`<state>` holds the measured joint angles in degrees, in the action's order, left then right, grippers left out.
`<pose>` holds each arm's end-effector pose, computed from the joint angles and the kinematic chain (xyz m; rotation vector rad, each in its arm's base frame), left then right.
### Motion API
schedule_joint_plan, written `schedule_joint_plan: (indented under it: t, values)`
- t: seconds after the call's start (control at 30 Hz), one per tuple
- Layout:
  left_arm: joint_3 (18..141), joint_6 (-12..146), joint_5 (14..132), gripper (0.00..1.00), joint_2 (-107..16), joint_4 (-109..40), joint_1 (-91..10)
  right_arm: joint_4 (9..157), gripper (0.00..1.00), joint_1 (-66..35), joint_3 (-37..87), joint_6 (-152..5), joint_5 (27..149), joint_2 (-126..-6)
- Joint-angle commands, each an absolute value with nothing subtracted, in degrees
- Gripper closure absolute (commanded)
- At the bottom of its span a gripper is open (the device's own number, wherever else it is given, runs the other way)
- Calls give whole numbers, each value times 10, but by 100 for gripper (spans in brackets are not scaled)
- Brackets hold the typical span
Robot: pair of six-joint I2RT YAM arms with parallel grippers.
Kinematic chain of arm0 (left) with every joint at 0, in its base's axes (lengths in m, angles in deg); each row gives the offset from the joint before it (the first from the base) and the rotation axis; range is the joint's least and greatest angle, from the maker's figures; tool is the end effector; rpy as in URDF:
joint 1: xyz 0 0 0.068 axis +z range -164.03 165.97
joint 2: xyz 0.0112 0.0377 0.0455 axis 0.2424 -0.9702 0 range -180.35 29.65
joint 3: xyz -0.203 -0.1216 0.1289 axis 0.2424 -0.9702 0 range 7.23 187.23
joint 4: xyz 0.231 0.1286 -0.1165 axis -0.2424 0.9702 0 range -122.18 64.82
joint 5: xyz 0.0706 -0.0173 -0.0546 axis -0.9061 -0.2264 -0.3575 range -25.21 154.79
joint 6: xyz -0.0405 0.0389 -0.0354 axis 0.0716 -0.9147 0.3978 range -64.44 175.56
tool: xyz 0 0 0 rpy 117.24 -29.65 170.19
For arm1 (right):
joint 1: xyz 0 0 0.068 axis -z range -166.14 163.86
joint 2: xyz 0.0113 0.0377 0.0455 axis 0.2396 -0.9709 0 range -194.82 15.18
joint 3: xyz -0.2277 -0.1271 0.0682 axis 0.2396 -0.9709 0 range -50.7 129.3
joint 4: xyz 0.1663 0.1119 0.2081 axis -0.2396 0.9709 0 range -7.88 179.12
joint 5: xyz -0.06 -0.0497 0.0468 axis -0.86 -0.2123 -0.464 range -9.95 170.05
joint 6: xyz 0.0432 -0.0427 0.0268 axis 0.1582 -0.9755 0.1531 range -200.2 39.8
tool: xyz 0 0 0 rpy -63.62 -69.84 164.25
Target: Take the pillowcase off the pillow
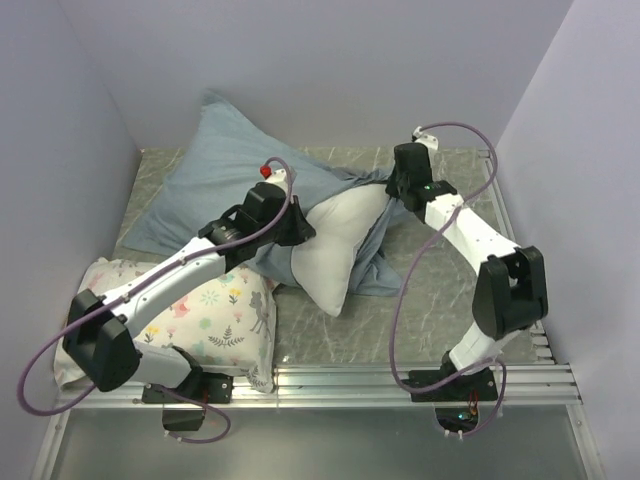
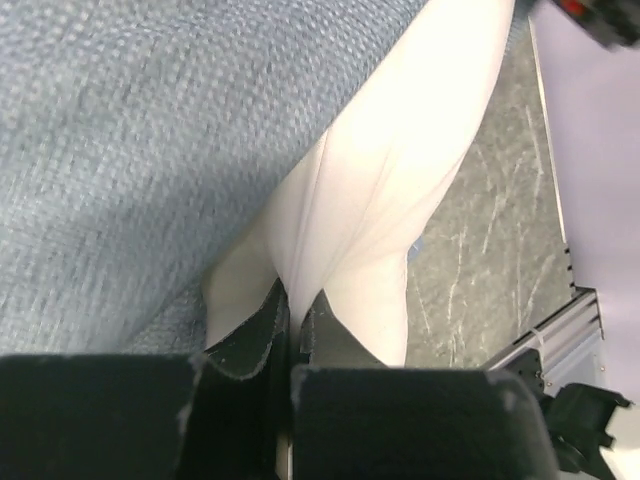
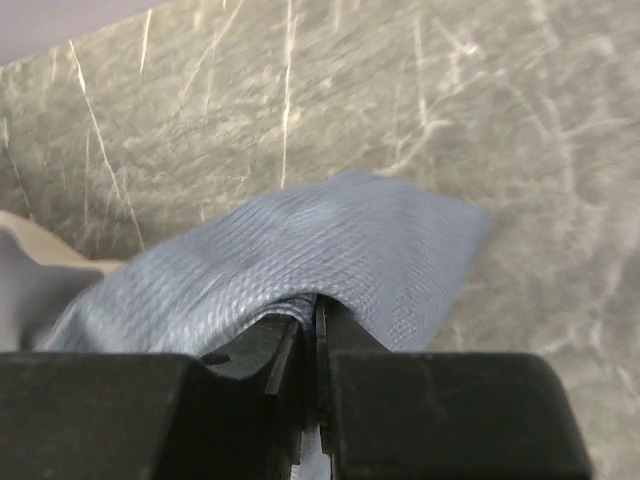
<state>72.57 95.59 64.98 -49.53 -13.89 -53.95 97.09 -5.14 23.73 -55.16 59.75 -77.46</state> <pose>0.2750 -0.2304 0.2948 -0.0001 2.2455 -0.8005 0.3977 0.1176 0.2776 0.3140 2.0872 0.0775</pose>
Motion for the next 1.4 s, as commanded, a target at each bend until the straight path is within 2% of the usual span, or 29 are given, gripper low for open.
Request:
schedule_joint_plan:
  t: [0.0, 0.23, 0.33, 0.37, 0.4, 0.43, 0.47, 0.5, 0.6, 0.7, 0.77, 0.97, 1.1, 1.17, 1.3, 1.37]
  values:
    - [710, 964, 674, 100, -441, -104, -545, 948, 89, -18, 281, -551, 654, -824]
    - [724, 970, 674, 100, -410, -98, -547, 869, 84, 15, 338, -525, 907, -942]
    - [753, 972, 659, 100, -392, -90, -546, 835, 77, 23, 360, -514, 1019, -985]
    - [762, 974, 658, 100, -387, -91, -546, 822, 73, 24, 361, -499, 1047, -990]
    - [769, 979, 654, 100, -385, -96, -546, 822, 63, 25, 366, -496, 1068, -996]
    - [784, 981, 650, 100, -387, -97, -546, 822, 57, 24, 381, -495, 1103, -996]
    - [791, 983, 650, 100, -392, -99, -546, 822, 51, 24, 388, -493, 1101, -987]
    - [798, 989, 650, 100, -402, -102, -546, 831, 41, 25, 395, -491, 1090, -979]
    - [811, 1004, 618, 100, -415, -136, -545, 853, 28, 40, 403, -491, 1097, -945]
    - [821, 1020, 615, 100, -426, -167, -538, 851, 19, 74, 404, -458, 1164, -928]
    - [824, 1029, 621, 100, -436, -203, -534, 839, 19, 105, 411, -413, 1226, -929]
    - [847, 1052, 637, 100, -471, -242, -509, 870, 17, 151, 395, -386, 1199, -859]
    - [866, 1065, 644, 100, -515, -260, -501, 927, 14, 155, 376, -408, 1087, -778]
    - [885, 1071, 657, 100, -536, -271, -501, 936, 13, 155, 363, -419, 1076, -734]
    - [937, 1071, 675, 100, -603, -281, -507, 947, 10, 140, 264, -453, 1070, -649]
    - [969, 1070, 679, 100, -633, -281, -509, 943, 7, 92, 212, -474, 1029, -592]
